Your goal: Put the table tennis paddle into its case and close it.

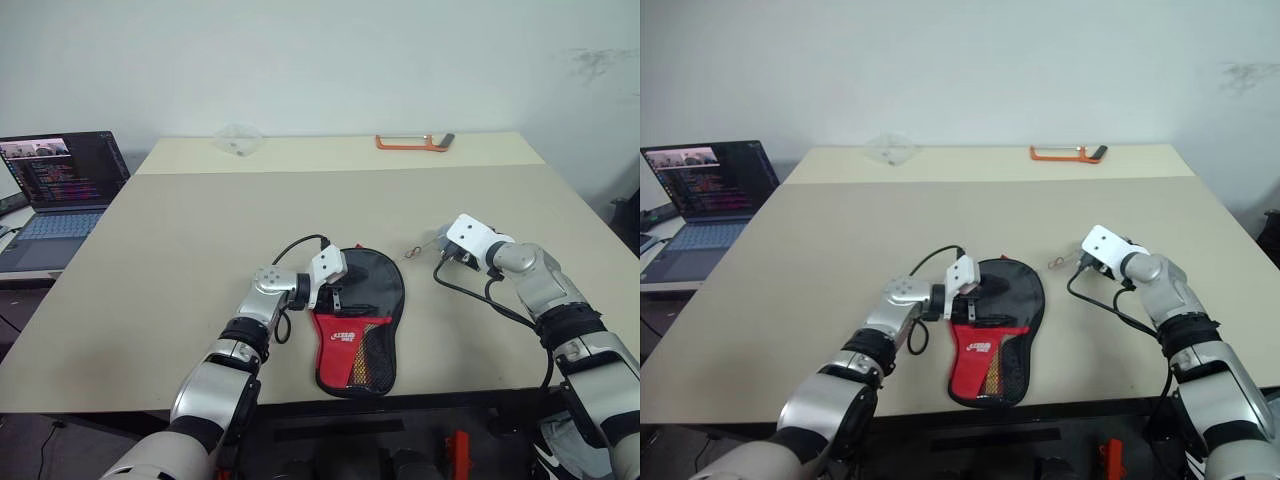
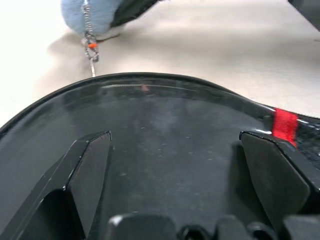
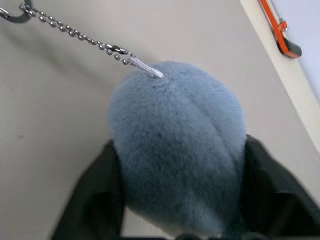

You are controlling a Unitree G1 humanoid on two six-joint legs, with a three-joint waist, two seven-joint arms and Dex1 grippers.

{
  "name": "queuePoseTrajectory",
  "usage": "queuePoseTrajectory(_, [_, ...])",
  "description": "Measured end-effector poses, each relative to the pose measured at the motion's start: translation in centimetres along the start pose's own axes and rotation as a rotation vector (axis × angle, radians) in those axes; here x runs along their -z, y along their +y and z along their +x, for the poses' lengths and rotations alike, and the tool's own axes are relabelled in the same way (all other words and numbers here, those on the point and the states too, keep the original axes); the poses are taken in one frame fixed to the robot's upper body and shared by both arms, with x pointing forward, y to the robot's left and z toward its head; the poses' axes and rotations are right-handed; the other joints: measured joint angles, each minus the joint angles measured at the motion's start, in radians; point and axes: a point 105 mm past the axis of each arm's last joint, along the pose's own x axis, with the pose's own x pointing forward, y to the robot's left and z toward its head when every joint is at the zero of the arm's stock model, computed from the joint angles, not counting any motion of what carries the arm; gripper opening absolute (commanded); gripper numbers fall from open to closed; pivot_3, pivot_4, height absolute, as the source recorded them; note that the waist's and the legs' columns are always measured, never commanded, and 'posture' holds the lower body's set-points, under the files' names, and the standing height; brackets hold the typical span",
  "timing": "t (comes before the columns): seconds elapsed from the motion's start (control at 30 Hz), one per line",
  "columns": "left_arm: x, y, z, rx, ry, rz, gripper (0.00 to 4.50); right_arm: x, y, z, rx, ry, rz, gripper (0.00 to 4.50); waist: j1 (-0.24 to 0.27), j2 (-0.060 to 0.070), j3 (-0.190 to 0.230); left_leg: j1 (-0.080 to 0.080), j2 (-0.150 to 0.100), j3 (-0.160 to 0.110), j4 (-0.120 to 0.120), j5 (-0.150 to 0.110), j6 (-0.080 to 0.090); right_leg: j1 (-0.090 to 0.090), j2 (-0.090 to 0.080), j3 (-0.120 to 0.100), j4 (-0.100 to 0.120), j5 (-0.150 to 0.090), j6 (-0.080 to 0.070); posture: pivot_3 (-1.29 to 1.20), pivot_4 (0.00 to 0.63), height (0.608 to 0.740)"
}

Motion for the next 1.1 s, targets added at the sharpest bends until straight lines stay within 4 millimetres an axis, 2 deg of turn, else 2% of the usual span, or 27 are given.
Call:
queuePoseTrajectory(0.1, [0.1,-0.2,0.1,0.016,0.007,0.004,4.50,-0.3,-0.1,-0.8,-0.013,-0.023,-0.030,1.07,0.000,0.002,-0.001,0.000,0.000,0.000,0.000,0.000,0.000,0.000,0.000,0.000,0.000,0.000,0.000,0.00,0.150,0.740])
queuePoseTrajectory(0.27, [0.5,-0.4,-0.1,0.037,0.020,-0.029,4.50,-0.3,-0.4,-3.4,-0.048,-0.029,-0.077,0.48,0.001,0.003,-0.002,0.001,0.000,0.000,0.000,0.000,0.001,0.001,0.000,-0.001,0.000,0.000,0.000,0.00,0.150,0.740])
queuePoseTrajectory(0.47, [0.8,-0.8,-0.5,0.093,0.039,-0.008,4.50,0.1,0.7,-6.4,-0.122,-0.002,-0.077,0.39,0.001,0.003,-0.002,0.007,0.000,-0.001,0.000,-0.003,0.005,0.008,0.000,-0.001,-0.002,0.000,0.000,0.00,0.150,0.740])
queuePoseTrajectory(0.77, [0.8,-0.6,0.4,0.098,0.072,-0.013,4.50,0.6,2.1,-10.3,-0.233,0.046,-0.027,0.39,0.007,0.003,-0.002,0.014,0.000,-0.001,-0.001,-0.004,0.007,0.017,0.000,-0.002,-0.004,-0.001,0.001,0.00,0.150,0.740])
queuePoseTrajectory(0.97, [1.0,-0.7,0.7,0.084,0.074,-0.024,4.50,-0.1,2.6,-11.3,-0.257,0.041,0.001,0.38,0.011,0.003,-0.002,0.019,0.000,-0.005,-0.001,-0.004,0.007,0.026,0.000,-0.006,-0.006,-0.001,0.001,0.00,0.150,0.740])
queuePoseTrajectory(1.0, [1.0,-0.7,0.8,0.083,0.074,-0.026,4.50,-0.2,3.1,-11.6,-0.274,0.039,0.005,0.38,0.012,0.003,-0.002,0.019,0.000,-0.006,-0.001,-0.004,0.007,0.027,0.000,-0.007,-0.007,-0.001,0.001,0.00,0.150,0.740])
queuePoseTrajectory(1.1, [1.0,-0.8,1.1,0.085,0.071,-0.029,4.50,-0.7,6.1,-13.5,-0.438,0.031,0.028,0.38,0.016,0.005,-0.003,0.020,0.000,-0.011,-0.001,-0.004,0.007,0.032,0.000,-0.011,-0.014,0.000,0.002,0.00,0.150,0.740])
